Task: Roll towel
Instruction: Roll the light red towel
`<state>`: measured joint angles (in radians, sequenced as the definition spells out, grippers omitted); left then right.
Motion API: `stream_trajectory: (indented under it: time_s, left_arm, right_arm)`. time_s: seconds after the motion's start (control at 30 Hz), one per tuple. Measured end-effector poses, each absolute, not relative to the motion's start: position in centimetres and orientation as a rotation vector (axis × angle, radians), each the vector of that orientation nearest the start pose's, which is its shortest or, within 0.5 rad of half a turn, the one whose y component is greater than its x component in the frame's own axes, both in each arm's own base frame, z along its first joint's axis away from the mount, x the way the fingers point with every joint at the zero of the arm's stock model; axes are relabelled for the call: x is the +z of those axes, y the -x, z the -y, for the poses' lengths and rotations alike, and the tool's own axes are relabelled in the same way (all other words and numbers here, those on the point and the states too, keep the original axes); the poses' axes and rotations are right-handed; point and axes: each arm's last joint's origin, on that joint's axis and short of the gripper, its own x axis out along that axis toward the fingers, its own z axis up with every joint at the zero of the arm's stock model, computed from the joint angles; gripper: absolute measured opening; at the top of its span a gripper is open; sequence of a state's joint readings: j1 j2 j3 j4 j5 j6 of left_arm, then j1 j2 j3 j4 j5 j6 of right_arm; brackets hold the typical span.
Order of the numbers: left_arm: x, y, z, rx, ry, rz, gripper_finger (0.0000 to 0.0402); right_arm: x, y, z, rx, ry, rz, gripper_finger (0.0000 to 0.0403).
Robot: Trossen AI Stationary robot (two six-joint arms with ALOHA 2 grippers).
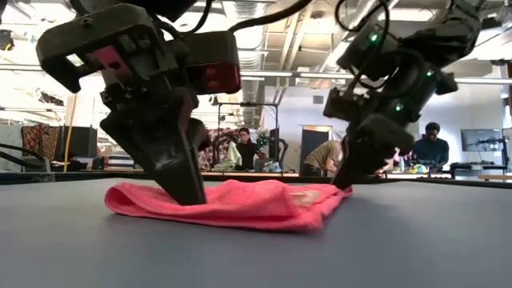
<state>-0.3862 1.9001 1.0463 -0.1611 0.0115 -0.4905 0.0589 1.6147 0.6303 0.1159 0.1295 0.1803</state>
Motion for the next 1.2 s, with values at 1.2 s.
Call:
stream_trajectory:
  time_s: [1.2]
  left_arm:
    - [16.8,-36.0,7.7,-0.003,0.033,-1.101,0.0071]
  right_arm:
    - [15.1,-30.0,-9.2,0.319,-0.075,-0.627,0.0087]
